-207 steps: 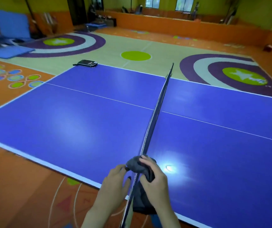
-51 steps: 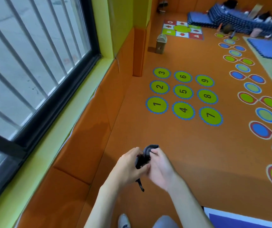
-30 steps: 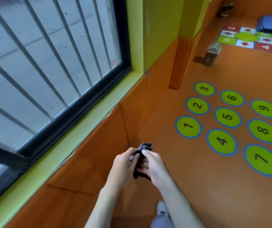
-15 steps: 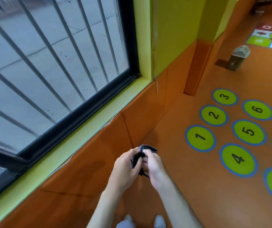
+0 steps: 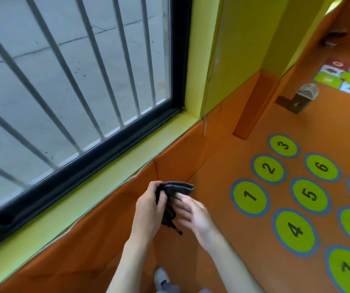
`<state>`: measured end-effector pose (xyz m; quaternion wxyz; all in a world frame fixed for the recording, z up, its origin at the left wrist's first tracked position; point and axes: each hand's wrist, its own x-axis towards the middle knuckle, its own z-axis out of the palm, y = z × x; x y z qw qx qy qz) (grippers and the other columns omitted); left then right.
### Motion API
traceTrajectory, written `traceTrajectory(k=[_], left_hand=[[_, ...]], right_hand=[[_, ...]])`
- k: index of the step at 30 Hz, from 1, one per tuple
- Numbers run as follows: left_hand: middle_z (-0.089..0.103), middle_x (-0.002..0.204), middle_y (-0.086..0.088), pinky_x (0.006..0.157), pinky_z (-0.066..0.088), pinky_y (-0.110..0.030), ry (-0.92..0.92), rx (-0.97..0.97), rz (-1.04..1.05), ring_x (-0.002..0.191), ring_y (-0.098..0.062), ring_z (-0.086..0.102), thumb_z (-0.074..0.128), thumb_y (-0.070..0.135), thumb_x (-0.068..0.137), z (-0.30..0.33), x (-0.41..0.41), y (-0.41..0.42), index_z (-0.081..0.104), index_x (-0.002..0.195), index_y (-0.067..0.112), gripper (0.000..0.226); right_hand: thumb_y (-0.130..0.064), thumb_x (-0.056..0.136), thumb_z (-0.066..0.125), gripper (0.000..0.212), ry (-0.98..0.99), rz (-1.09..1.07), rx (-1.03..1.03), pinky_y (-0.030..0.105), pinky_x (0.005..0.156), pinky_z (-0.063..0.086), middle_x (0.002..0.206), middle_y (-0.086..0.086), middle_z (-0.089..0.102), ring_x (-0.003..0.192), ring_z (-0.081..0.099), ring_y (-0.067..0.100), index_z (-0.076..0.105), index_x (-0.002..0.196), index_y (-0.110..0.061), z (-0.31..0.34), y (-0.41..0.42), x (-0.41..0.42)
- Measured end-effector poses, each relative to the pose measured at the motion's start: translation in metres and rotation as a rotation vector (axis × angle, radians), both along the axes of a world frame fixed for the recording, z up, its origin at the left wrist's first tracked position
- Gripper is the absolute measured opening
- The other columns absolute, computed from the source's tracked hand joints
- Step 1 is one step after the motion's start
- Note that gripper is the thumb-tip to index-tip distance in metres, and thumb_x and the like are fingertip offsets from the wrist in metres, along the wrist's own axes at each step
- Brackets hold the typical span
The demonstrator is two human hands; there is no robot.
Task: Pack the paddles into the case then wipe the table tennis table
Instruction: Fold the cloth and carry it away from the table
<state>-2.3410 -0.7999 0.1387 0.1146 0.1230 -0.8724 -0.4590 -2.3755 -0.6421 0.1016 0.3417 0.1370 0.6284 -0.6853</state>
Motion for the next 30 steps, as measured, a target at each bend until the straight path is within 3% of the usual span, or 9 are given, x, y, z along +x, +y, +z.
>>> traceTrajectory(k=[4,7,9,11,16,20,24,27,30], left_hand=[[0.066,0.108,0.015,0.074,0.059,-0.021,-0.014,0.089,-0.005,0.100,0.003,0.063,0.049,0.025,0.108,0.018,-0.023,-0.015,0.057,0.123,0.029,0.017],[0.065,0.107,0.017,0.074,0.054,-0.018,-0.016,0.113,-0.037,0.101,0.001,0.062,0.049,0.023,0.108,0.036,-0.034,-0.024,0.059,0.120,0.031,0.017],[0.066,0.107,0.018,0.078,0.057,-0.024,-0.024,0.120,-0.053,0.102,-0.003,0.064,0.050,0.023,0.108,0.043,-0.043,-0.031,0.060,0.119,0.033,0.018],[0.066,0.106,0.020,0.080,0.058,-0.027,-0.027,0.137,-0.050,0.104,-0.004,0.064,0.050,0.022,0.108,0.048,-0.052,-0.035,0.060,0.118,0.033,0.018],[0.068,0.105,0.019,0.080,0.051,-0.016,-0.008,0.187,0.040,0.106,-0.003,0.062,0.050,0.016,0.107,0.060,-0.080,-0.029,0.063,0.117,0.028,0.020],[0.072,0.113,0.012,0.087,0.057,-0.027,0.013,0.321,0.265,0.109,-0.008,0.067,0.049,0.019,0.109,0.051,-0.105,-0.022,0.062,0.122,0.031,0.022],[0.075,0.111,-0.001,0.084,0.061,-0.036,0.012,0.523,0.499,0.102,-0.016,0.073,0.047,0.020,0.110,0.033,-0.129,-0.009,0.041,0.137,0.038,0.033],[0.074,0.110,-0.009,0.081,0.062,-0.036,-0.008,0.511,0.510,0.099,-0.021,0.074,0.041,0.019,0.111,0.018,-0.139,-0.007,0.029,0.138,0.037,0.034],[0.071,0.109,-0.011,0.071,0.059,-0.043,-0.080,0.414,0.513,0.090,-0.032,0.071,0.036,0.021,0.112,0.004,-0.145,-0.014,0.031,0.128,0.033,0.020]], right_hand=[[-0.024,0.104,0.057,0.021,0.081,-0.076,0.153,0.036,0.090,0.053,0.123,-0.003,0.072,0.113,0.067,0.014,0.066,0.120,-0.035,-0.004,0.007,-0.029],[-0.021,0.101,0.065,0.040,0.113,-0.079,0.153,0.039,0.098,0.048,0.134,-0.003,0.064,0.118,0.062,0.014,0.054,0.137,-0.032,-0.009,0.013,-0.057],[-0.021,0.099,0.068,0.049,0.133,-0.029,0.121,0.040,0.106,0.046,0.133,-0.007,0.061,0.119,0.061,0.012,0.048,0.142,-0.033,-0.007,0.012,-0.077],[-0.024,0.100,0.066,0.048,0.130,0.062,0.086,0.041,0.110,0.046,0.131,-0.012,0.062,0.121,0.060,0.010,0.047,0.142,-0.034,-0.006,0.008,-0.097],[-0.027,0.100,0.067,0.046,0.095,0.192,-0.034,0.042,0.114,0.047,0.137,-0.007,0.064,0.128,0.059,0.011,0.055,0.144,-0.022,-0.018,0.014,-0.151],[-0.023,0.097,0.070,0.028,0.223,0.279,-0.107,0.039,0.104,0.052,0.121,-0.004,0.076,0.118,0.069,0.014,0.069,0.125,-0.021,-0.009,0.025,-0.203],[-0.021,0.096,0.073,0.012,0.407,0.299,-0.039,0.042,0.087,0.061,0.102,-0.002,0.079,0.099,0.075,0.018,0.071,0.107,-0.016,-0.003,0.024,-0.245],[-0.020,0.092,0.078,0.027,0.467,0.274,0.014,0.038,0.077,0.063,0.098,0.000,0.078,0.090,0.075,0.015,0.063,0.113,-0.026,-0.005,0.018,-0.264],[-0.015,0.093,0.077,0.032,0.561,0.302,0.047,0.034,0.075,0.062,0.100,0.000,0.073,0.086,0.074,0.013,0.056,0.112,-0.031,-0.012,0.008,-0.282]])
